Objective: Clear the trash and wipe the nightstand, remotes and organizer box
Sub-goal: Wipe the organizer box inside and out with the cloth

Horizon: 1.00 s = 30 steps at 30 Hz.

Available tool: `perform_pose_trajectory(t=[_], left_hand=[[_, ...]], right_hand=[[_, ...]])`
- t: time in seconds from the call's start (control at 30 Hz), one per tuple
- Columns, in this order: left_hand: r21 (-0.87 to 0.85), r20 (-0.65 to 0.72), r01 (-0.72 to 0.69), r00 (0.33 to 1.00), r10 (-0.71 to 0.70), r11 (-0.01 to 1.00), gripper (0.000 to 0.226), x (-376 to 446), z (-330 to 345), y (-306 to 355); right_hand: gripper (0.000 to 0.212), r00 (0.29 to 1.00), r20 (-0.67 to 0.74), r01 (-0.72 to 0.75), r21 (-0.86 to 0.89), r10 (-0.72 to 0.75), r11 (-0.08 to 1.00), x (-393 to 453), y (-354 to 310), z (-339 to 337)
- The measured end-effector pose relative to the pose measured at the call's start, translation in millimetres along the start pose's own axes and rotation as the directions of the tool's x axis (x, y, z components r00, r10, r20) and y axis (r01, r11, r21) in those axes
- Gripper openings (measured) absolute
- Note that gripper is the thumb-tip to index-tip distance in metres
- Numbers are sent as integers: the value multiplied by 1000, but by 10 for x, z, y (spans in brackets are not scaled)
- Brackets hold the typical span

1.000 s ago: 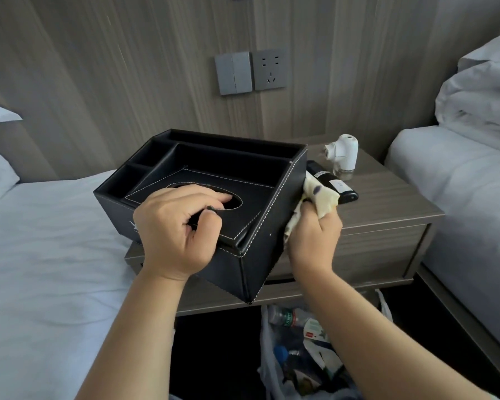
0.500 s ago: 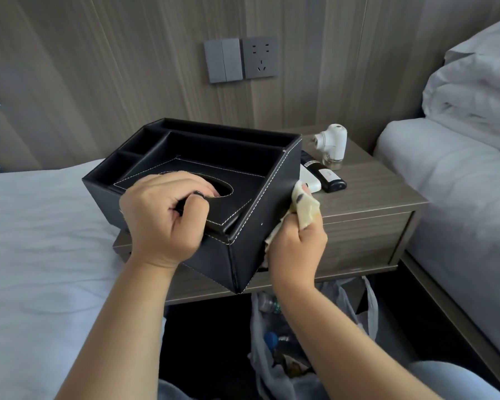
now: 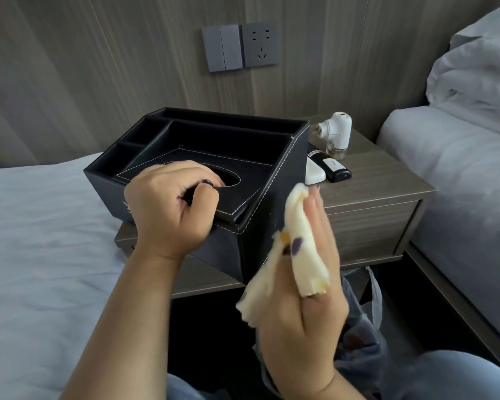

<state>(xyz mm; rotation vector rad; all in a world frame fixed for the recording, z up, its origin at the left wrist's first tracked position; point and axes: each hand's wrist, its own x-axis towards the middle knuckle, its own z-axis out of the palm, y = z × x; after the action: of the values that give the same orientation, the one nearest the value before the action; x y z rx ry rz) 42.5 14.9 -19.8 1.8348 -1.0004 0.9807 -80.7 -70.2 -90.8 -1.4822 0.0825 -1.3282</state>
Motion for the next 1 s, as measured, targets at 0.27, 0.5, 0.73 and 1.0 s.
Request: perform_pose_trajectory(t=[0.27, 0.5, 0.73, 1.0], left_hand=[[30, -3, -26, 1000, 26, 999, 32, -7, 11, 32], [5, 23, 3, 1000, -4, 1000, 32, 11, 13, 52], [13, 23, -8, 1000, 8, 1000, 32, 16, 15, 57], [8, 27, 11, 1000, -11, 1000, 32, 26, 11, 55]], right_hand=[[50, 949, 53, -312, 35, 310, 950, -182, 255, 115], [45, 992, 123, -10, 74, 1, 997, 60, -100, 206], [48, 949, 48, -314, 178, 311, 933, 66, 273, 194], [46, 997, -26, -72, 47, 73, 996, 722, 93, 330]])
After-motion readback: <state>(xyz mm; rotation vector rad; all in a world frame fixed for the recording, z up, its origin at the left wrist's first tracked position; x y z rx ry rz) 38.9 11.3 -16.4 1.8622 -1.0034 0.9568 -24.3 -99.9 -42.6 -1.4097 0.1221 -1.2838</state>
